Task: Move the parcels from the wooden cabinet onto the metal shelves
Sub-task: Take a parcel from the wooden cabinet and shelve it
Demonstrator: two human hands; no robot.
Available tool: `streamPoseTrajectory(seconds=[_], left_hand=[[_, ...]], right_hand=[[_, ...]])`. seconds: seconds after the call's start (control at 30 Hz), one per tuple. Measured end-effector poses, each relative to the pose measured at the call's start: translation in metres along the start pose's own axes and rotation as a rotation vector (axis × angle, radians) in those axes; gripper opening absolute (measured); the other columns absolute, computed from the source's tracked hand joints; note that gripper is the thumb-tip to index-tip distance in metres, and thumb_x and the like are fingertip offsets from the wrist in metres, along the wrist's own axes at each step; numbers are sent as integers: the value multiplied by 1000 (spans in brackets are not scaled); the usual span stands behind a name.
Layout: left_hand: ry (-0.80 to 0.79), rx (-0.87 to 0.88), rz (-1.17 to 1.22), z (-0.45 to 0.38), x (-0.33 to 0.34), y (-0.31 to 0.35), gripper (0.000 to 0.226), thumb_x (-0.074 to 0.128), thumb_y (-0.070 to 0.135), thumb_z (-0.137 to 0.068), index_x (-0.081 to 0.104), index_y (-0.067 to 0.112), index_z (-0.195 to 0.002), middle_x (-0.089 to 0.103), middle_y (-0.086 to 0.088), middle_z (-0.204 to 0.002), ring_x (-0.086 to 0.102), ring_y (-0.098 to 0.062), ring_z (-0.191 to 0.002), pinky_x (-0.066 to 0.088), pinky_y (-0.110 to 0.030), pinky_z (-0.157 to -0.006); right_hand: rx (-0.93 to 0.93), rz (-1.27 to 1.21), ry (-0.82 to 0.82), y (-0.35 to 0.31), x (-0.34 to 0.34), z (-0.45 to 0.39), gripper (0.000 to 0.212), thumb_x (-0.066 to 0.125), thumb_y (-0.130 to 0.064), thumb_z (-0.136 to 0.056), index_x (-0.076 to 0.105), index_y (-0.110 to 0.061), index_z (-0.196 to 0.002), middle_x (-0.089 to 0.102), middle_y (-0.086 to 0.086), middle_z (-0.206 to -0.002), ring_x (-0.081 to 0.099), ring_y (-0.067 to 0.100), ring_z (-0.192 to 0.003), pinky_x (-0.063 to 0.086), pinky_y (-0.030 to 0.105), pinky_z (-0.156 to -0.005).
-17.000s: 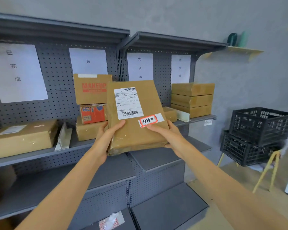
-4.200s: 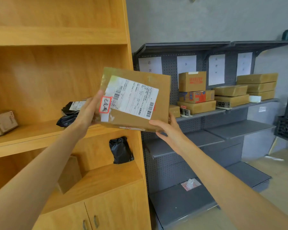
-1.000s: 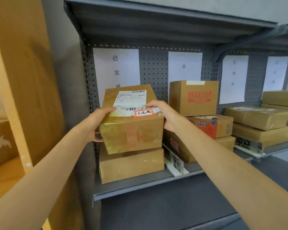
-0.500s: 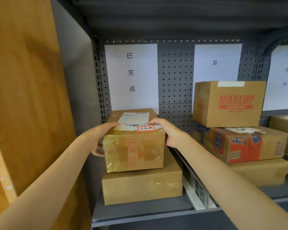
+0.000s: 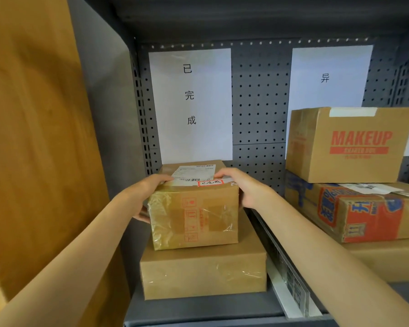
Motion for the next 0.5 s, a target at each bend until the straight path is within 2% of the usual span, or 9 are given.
streamPoseTrajectory(seconds=[0.17,0.3,0.33,0.4,0.5], left_hand=[[20,24,-9,4,1,0,41,60,53,-83,55,13,-87,63,-14,-90,61,-29,-81,53,-39,-72],[74,70,-15,1,-6,1,48,61,56,-80,57,12,-98,65,-12,-97,62,-30,-90,52,-43,-86],[133,118,-71,1,-12,4,52,60,57,-81,57,11,-105,65,-11,-100,60,-30,-92,51,-42,-86],[297,261,-276,6,-27,18,57,54,59,-86,56,9,-114,63,-10,-108,57,-28,-94,48,-38,-83],[482,476,-452,31,-36,41,58,46,58,-91,54,12,-126,62,-10,-118,56,-25,-98,44,-35,-81]], right_hand=[[12,36,18,1,-1,2,32,63,-36,-84,63,-15,-108,68,10,-99,64,26,-96,50,45,-90],[-7,133,73,-3,-2,10,29,63,-41,-84,63,-15,-99,68,7,-92,63,23,-91,47,42,-93],[-34,174,107,-8,-4,13,35,66,-42,-82,63,-14,-104,68,7,-97,62,23,-95,46,43,-97],[-96,243,169,-21,-9,18,58,70,-43,-79,56,-11,-125,64,8,-119,56,24,-112,43,42,-99],[-251,314,223,-43,-13,36,68,65,-37,-88,38,-10,-144,48,7,-139,46,23,-125,35,31,-91]])
Point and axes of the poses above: each hand's wrist, its own z-axis away from the middle knuckle, its own x-axis out of the palm, y = z × x, the point moved 8 cm from there along -z, towards the middle knuckle
